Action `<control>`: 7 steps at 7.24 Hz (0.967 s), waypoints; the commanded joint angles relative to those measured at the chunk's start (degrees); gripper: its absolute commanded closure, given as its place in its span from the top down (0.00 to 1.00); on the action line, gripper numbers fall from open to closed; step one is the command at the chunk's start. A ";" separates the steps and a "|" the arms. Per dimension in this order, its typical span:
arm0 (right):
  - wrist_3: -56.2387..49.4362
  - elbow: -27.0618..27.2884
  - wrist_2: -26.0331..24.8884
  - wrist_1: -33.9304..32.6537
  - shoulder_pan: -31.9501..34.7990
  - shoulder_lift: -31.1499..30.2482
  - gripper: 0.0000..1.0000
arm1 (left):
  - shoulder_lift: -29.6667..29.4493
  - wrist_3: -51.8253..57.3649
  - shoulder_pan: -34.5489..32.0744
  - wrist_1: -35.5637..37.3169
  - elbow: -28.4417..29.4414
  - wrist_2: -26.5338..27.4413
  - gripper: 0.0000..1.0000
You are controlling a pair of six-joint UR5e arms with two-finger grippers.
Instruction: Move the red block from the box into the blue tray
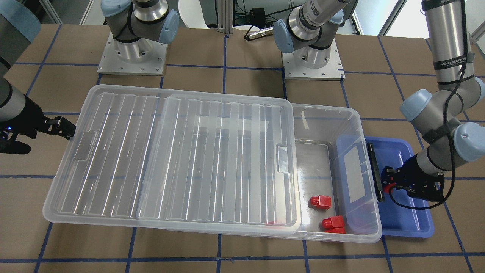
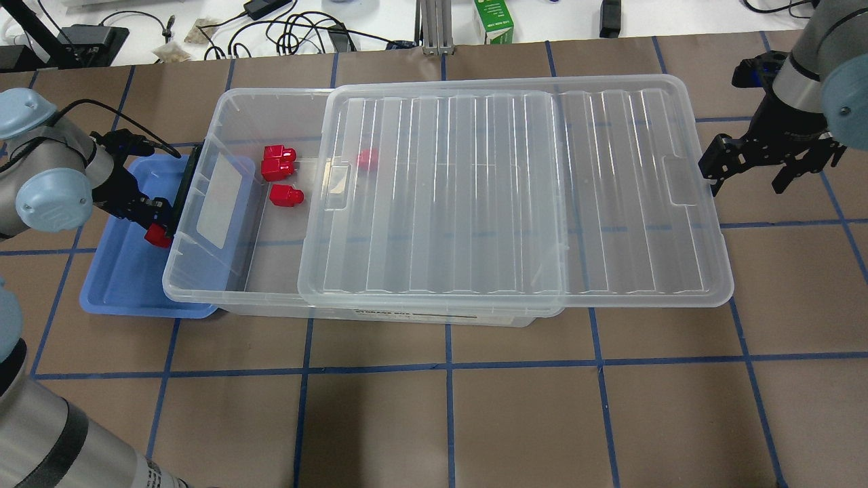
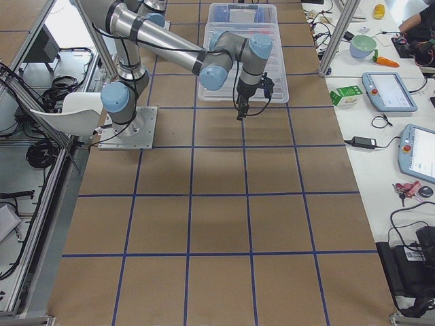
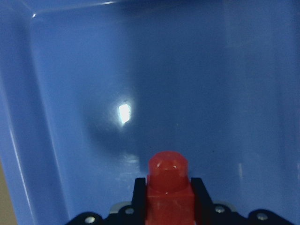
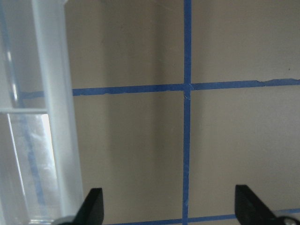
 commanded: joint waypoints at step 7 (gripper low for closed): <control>12.00 -0.19 0.19 -0.28 9.66 0.90 1.00 | 16.65 -15.75 -8.83 -24.26 7.99 0.91 1.00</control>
